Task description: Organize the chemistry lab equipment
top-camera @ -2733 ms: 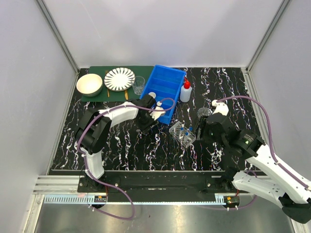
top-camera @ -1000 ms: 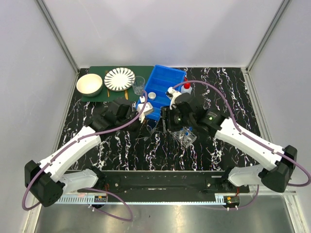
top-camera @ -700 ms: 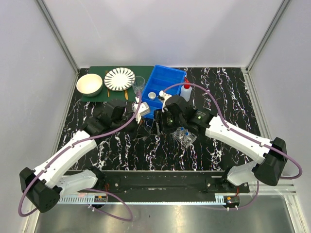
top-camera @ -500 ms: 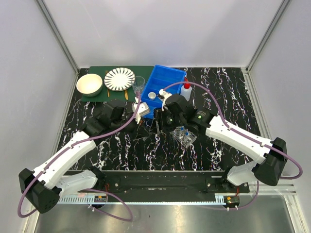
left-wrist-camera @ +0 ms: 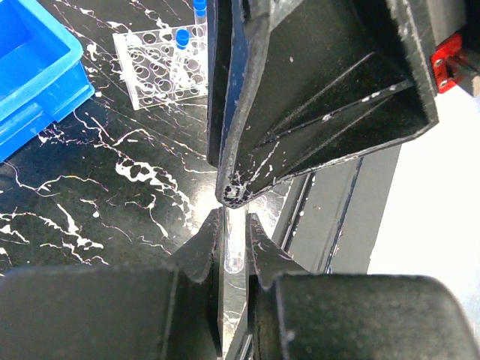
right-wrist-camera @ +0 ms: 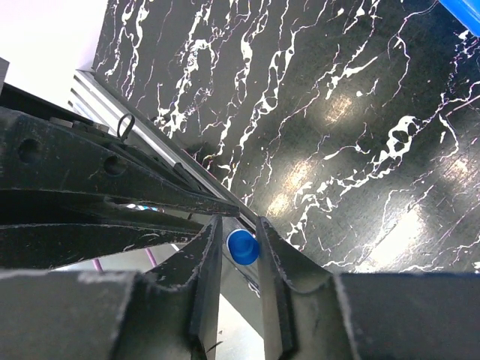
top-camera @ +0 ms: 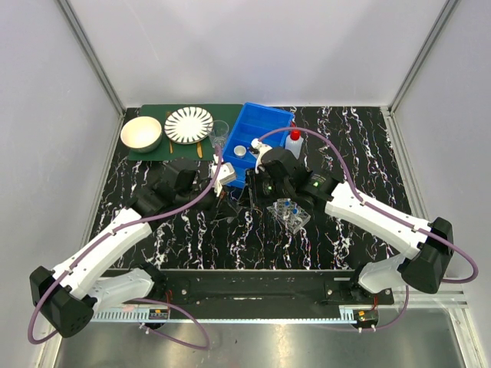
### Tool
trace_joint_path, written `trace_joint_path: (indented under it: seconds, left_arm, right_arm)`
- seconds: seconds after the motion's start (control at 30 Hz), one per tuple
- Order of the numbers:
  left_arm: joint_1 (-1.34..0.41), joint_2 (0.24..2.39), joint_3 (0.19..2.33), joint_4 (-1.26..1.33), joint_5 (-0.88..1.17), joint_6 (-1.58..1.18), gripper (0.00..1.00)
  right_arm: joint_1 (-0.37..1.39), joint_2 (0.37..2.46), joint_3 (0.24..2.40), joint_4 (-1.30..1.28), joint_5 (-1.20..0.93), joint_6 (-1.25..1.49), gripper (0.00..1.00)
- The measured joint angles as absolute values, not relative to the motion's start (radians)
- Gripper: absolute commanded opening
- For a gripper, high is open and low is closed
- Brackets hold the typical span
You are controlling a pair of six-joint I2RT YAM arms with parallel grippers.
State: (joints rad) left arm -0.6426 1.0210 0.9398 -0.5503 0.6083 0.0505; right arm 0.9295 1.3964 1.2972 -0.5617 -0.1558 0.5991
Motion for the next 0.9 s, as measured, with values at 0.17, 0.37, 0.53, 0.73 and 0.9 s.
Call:
trace_joint_path:
  seconds: [0.17, 0.37, 0.53, 0.73, 0.9]
  left_arm:
    - [-0.643, 1.016, 0.939, -0.550, 0.606, 0.051, 0.00]
    - [-0.643, 1.015, 0.939, -0.547, 0.595, 0.051, 0.10]
    - [-0.647, 1.012, 0.939, -0.540, 0.575, 0.044, 0.99]
    - [-0.647, 1.002, 0.932, -0.520, 0.544, 0.030, 0.99]
    - [-0.647, 1.002, 0.922, -0.522, 0.526, 0.028, 0.99]
  right_arm:
    - [0.929, 1.396, 1.300, -0.550, -0.159, 0.604, 0.15]
    - [0.930, 1.396, 1.302, -0.549, -0.159, 0.607, 0.00]
    - [0.931, 1.396, 1.302, -0.547, -0.158, 0.608, 0.00]
    - [0.931, 1.396, 1.301, -0.548, -0.147, 0.608, 0.00]
    - [0.932, 1.381, 1.301, -0.577, -0.087, 0.604, 0.00]
